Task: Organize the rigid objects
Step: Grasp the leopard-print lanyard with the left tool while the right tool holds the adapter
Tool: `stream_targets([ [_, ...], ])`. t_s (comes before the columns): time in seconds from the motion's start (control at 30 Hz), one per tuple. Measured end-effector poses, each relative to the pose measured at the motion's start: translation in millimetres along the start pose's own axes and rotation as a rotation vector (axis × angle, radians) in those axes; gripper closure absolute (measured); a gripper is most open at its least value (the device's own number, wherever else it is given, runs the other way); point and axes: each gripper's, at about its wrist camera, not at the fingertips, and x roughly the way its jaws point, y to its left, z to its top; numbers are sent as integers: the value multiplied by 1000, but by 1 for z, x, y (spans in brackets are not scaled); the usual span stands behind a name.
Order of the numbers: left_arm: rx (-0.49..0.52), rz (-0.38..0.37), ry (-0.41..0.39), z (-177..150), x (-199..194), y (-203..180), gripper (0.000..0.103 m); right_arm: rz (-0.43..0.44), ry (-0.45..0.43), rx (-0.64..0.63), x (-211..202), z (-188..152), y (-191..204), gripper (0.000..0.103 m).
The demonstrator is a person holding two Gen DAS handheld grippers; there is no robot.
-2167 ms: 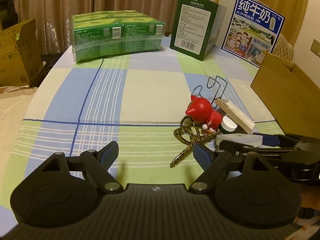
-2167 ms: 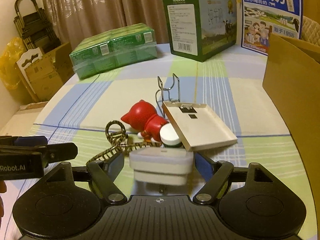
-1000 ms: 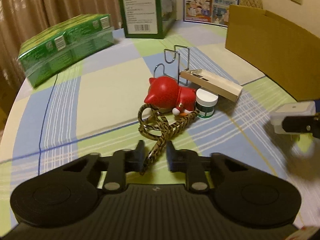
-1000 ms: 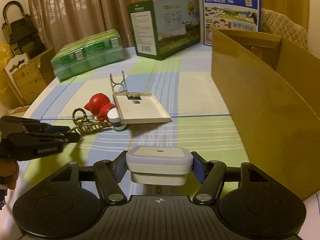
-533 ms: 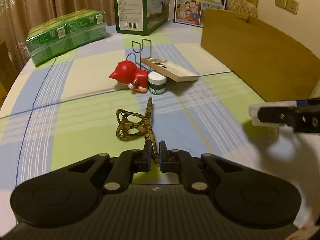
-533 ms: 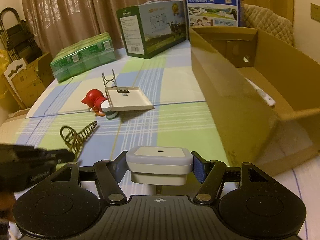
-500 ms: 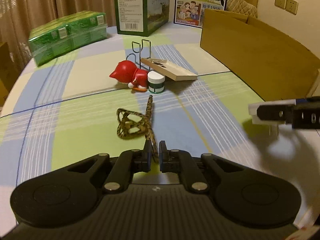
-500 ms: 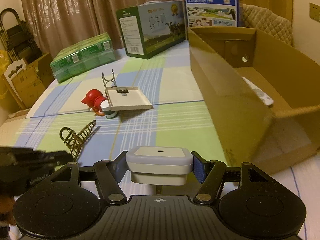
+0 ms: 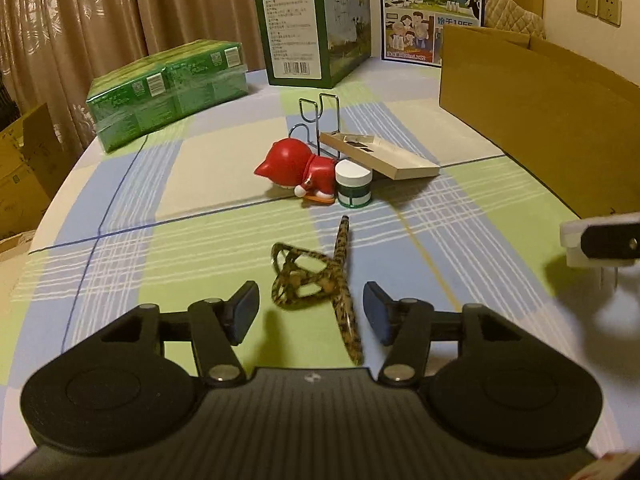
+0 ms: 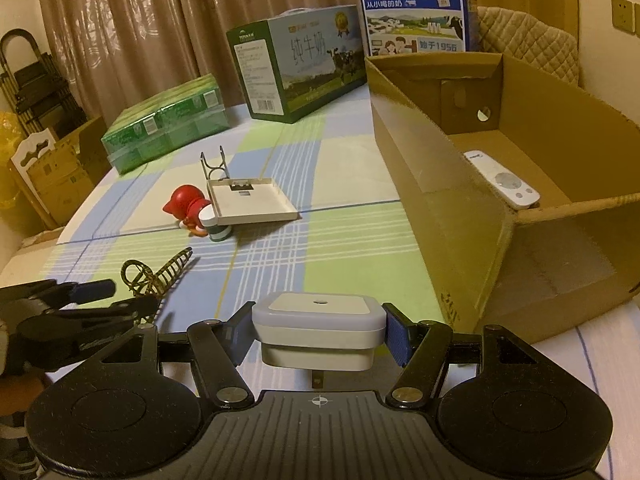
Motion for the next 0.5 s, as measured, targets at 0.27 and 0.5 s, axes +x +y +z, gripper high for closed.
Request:
stream_targets([
  [0.27, 40, 39, 11, 5, 22, -8, 58, 4, 3, -2, 9, 0, -1, 41],
  [0.5, 27, 43, 15, 4, 21, -8, 67, 6, 2, -12, 14, 1, 1, 41],
])
